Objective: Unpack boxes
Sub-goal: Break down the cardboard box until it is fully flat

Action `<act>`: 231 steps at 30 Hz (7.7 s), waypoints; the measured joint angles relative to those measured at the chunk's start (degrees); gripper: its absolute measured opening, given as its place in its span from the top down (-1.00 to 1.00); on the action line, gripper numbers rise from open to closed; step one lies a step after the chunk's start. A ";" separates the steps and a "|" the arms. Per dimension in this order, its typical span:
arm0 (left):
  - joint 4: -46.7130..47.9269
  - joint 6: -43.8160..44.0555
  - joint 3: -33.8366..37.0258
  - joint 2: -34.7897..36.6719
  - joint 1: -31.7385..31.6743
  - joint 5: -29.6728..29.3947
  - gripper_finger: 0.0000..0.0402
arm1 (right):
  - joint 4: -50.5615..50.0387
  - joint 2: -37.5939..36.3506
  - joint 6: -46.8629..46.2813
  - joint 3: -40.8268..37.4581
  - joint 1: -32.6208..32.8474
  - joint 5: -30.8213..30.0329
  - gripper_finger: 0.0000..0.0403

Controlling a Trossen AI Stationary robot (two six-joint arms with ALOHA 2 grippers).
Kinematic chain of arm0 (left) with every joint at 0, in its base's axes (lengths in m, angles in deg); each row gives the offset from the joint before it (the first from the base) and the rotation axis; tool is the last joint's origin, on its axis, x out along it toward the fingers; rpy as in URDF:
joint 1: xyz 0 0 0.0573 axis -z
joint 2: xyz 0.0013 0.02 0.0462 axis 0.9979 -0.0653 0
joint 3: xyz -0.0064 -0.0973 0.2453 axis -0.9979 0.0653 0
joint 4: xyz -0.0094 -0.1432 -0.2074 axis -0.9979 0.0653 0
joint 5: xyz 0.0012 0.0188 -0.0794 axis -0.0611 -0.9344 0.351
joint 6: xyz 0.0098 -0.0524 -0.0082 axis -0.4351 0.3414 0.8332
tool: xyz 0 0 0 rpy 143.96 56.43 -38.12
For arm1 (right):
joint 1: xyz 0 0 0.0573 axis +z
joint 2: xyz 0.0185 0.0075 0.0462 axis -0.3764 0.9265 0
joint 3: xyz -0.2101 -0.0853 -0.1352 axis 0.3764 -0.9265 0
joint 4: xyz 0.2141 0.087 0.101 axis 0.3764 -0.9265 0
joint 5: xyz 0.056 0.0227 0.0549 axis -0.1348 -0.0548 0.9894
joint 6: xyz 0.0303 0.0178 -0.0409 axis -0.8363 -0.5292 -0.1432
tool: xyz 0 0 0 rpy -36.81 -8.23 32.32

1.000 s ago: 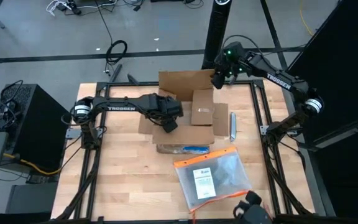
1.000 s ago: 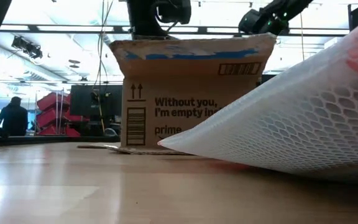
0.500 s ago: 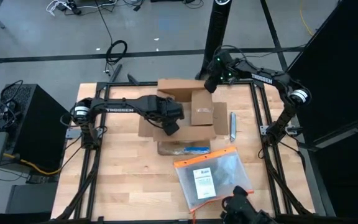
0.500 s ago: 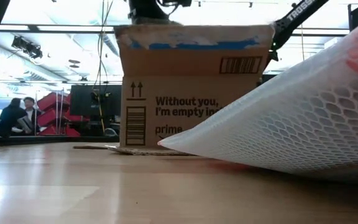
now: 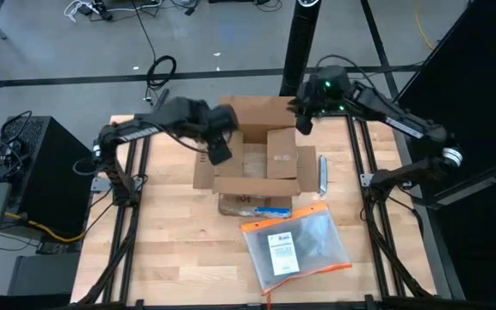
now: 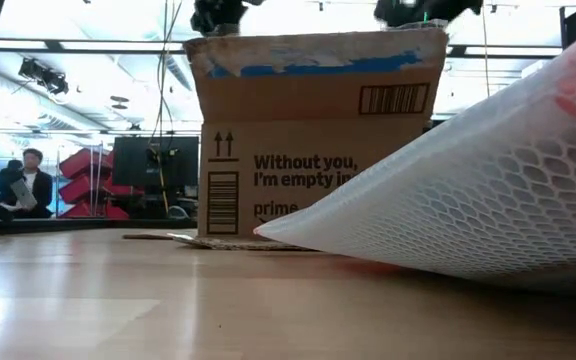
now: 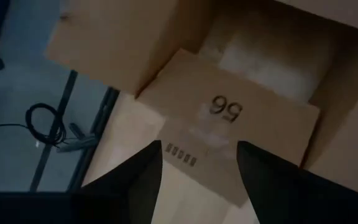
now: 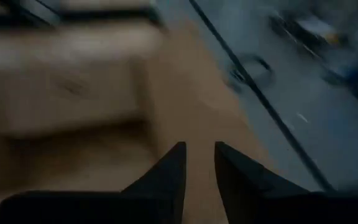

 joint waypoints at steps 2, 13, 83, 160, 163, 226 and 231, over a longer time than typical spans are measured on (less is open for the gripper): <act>0.37 -2.45 0.24 0.70 -1.60 1.98 0.01 | 1.02 2.25 -0.49 -0.02 2.03 0.42 0.71; 2.35 -15.82 1.60 4.44 -10.24 12.95 0.02 | 6.60 14.91 -3.08 -0.13 12.74 2.43 0.95; -41.71 -0.26 67.80 27.56 -4.40 20.80 0.02 | 6.71 39.06 9.00 14.12 23.13 -3.66 1.00; -13.28 3.01 25.67 19.70 0.35 17.40 0.02 | 28.56 39.78 -37.91 18.17 23.36 7.16 1.00; -8.99 5.91 19.42 19.75 0.42 17.65 0.02 | 32.76 41.74 -34.72 18.17 23.24 8.13 1.00; -43.55 -2.58 42.60 13.95 -2.00 8.76 0.02 | -0.73 14.37 -13.86 -6.38 12.25 9.78 1.00; -40.18 -6.49 42.60 10.75 -1.16 17.26 0.01 | -1.27 14.44 -13.86 -6.68 12.78 9.64 1.00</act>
